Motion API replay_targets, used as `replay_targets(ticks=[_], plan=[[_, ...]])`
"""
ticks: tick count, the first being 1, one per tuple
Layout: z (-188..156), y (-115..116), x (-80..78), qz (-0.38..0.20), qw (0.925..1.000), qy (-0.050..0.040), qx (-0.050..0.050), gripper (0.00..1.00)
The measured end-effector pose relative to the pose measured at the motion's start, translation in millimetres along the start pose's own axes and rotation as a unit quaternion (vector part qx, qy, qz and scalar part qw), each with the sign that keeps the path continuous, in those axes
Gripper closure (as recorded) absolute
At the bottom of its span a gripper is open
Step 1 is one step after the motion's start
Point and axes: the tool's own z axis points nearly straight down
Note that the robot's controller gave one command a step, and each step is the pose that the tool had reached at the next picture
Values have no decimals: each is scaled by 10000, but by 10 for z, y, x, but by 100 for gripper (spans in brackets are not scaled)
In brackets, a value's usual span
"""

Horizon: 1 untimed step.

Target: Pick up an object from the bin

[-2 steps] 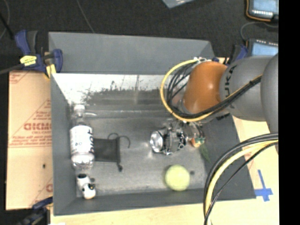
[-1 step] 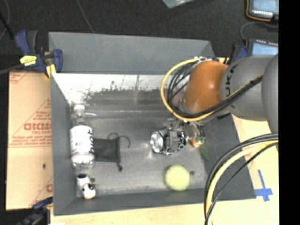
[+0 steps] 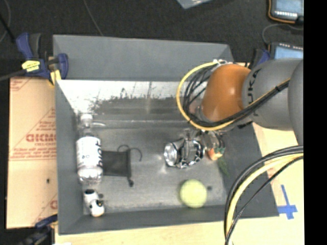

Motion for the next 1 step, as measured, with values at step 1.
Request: replay_targets(ticks=[1], plan=[[-113,0,17,1,10000,30,-4,100]])
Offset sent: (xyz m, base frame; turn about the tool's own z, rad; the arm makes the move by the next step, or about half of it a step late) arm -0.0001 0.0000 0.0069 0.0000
